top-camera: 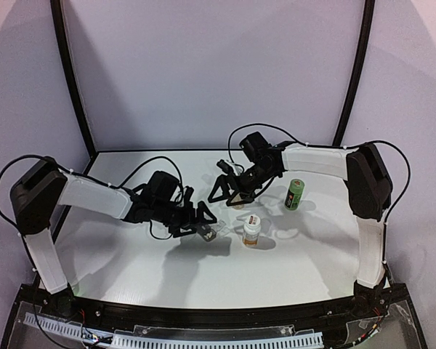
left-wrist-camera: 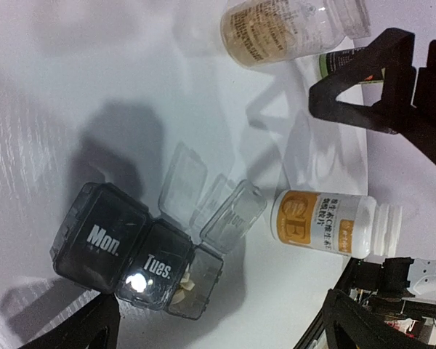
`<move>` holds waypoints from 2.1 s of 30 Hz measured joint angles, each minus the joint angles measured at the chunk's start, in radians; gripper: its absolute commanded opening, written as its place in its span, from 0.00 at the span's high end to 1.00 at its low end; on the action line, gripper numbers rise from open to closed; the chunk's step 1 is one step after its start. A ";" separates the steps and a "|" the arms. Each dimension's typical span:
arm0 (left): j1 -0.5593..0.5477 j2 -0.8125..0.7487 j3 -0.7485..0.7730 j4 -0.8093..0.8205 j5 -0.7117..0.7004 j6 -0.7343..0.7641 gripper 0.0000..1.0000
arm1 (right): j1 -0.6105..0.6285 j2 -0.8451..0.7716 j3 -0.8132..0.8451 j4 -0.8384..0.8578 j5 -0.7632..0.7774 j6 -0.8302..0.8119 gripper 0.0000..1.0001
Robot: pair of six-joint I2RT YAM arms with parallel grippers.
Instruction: Sort the pills into containers
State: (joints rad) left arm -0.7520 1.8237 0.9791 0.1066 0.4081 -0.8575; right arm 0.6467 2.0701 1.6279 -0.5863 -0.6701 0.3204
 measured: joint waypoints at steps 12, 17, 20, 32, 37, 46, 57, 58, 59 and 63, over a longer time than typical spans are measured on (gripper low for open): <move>0.030 -0.095 -0.019 -0.160 -0.076 0.055 0.04 | -0.028 0.000 0.004 -0.210 0.222 -0.044 0.23; 0.033 -0.153 0.033 -0.289 -0.178 0.049 0.18 | -0.025 0.000 0.005 -0.283 0.320 -0.069 0.32; 0.036 -0.113 0.117 -0.339 -0.204 0.053 0.23 | -0.019 0.000 0.005 -0.303 0.341 -0.083 0.31; 0.038 0.067 0.218 -0.408 -0.182 0.081 0.37 | -0.002 0.028 0.015 -0.251 0.225 -0.067 0.45; 0.038 0.090 0.230 -0.430 -0.180 0.090 0.40 | 0.000 0.045 0.025 -0.260 0.289 -0.077 0.57; 0.038 0.119 0.255 -0.443 -0.147 0.100 0.45 | 0.018 0.085 0.063 -0.247 0.272 -0.078 0.82; 0.038 0.150 0.299 -0.488 -0.135 0.111 0.50 | 0.034 0.135 0.070 -0.255 0.207 -0.067 1.00; 0.038 0.152 0.302 -0.493 -0.135 0.112 0.50 | 0.034 0.135 0.070 -0.255 0.200 -0.065 1.00; 0.038 0.154 0.305 -0.497 -0.134 0.114 0.50 | 0.034 0.135 0.070 -0.254 0.194 -0.063 1.00; 0.038 0.160 0.314 -0.504 -0.129 0.117 0.52 | 0.034 0.135 0.070 -0.251 0.159 -0.057 1.00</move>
State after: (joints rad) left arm -0.7136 1.9833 1.2933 -0.3975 0.2791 -0.7404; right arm 0.6810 2.2047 1.6981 -0.8368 -0.5108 0.2639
